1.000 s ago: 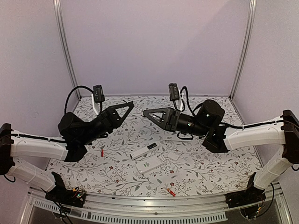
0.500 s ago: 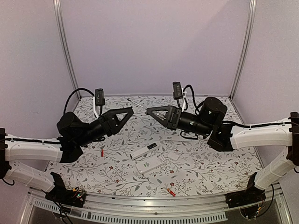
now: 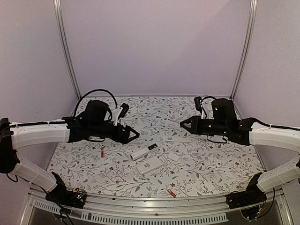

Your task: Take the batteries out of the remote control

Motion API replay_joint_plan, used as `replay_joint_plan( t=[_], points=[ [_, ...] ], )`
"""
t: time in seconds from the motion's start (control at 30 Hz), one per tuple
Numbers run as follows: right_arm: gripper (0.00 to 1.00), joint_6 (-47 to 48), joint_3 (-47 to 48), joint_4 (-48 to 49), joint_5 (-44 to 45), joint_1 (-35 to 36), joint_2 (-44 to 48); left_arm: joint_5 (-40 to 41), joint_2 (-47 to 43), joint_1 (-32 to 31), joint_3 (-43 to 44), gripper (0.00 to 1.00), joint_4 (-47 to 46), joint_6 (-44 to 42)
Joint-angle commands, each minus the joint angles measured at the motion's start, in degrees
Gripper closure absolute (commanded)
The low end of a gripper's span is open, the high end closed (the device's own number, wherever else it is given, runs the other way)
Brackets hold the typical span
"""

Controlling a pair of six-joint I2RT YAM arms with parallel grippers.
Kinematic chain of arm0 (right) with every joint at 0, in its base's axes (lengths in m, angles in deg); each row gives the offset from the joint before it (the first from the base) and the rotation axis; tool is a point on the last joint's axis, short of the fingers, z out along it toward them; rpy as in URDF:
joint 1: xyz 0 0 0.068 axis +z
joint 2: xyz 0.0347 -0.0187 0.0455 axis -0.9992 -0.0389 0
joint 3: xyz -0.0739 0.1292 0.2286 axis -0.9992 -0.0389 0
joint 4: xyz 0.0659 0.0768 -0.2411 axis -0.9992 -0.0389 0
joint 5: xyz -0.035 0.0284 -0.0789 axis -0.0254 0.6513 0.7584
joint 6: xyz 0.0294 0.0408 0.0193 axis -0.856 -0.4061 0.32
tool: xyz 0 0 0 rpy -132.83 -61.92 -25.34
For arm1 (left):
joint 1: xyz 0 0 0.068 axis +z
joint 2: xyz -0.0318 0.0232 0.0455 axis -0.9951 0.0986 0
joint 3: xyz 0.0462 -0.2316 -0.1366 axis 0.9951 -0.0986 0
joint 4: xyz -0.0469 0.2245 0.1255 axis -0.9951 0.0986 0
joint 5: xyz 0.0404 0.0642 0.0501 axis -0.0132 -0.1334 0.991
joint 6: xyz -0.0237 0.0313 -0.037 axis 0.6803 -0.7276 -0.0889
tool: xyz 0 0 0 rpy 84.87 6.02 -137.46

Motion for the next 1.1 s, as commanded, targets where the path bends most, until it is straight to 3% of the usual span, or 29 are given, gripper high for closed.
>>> replay_joint_plan(
  t=[0.0, 0.07, 0.17, 0.5, 0.7, 1.07],
  points=[
    [1.00, 0.99, -2.63, -7.30, 0.98, -0.33, 2.20, 0.28, 7.30, -1.11, 5.77, 0.23, 15.83, -12.60],
    [1.00, 0.36, -3.30, -7.26, 1.02, -0.36, 2.67, 2.89, 11.58, -1.90, 7.87, 0.34, 18.90, -14.83],
    [1.00, -0.26, -4.10, -6.96, 1.09, -0.38, 3.13, 4.74, 17.02, -3.29, 10.81, 0.37, 21.03, -17.41],
    [1.00, -0.15, -4.62, -6.87, 1.06, -0.47, 2.97, 4.25, 25.63, -5.85, 13.70, 0.24, 17.95, -21.88],
    [1.00, -0.41, -5.21, -6.90, 1.31, -0.53, 3.73, 7.07, 28.42, -5.97, 14.00, 0.26, 15.61, -22.85],
    [1.00, 0.88, -5.50, -11.45, -0.63, -0.48, 3.95, 3.21, 32.93, -7.04, 15.58, 0.64, 14.50, -27.53]
  ],
)
